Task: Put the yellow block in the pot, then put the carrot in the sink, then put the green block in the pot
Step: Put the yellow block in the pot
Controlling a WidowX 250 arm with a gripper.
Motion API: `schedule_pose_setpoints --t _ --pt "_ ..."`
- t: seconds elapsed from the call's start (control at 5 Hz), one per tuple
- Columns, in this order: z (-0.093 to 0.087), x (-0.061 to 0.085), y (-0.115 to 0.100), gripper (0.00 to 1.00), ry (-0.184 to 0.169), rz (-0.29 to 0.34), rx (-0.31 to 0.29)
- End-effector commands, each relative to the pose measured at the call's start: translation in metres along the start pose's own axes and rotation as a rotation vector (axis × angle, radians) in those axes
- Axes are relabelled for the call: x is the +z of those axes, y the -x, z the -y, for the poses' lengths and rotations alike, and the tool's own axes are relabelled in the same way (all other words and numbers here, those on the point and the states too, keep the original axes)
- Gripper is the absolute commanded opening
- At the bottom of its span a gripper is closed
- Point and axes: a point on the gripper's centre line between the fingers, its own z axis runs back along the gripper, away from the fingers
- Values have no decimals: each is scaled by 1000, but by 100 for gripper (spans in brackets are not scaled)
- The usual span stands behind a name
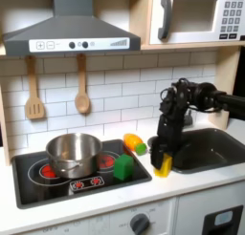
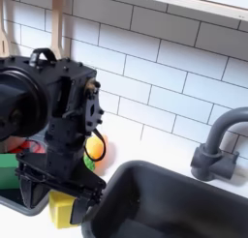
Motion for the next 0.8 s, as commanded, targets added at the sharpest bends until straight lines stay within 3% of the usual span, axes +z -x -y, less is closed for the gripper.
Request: schedule_pose_setpoints --t 0.0,0.4,0.6 --pt "-2 -9 -6 100 6 13 18" --pt "-6 -19 -11 100 18 25 1" --pt "-8 -22 -15 100 45 39 -4"
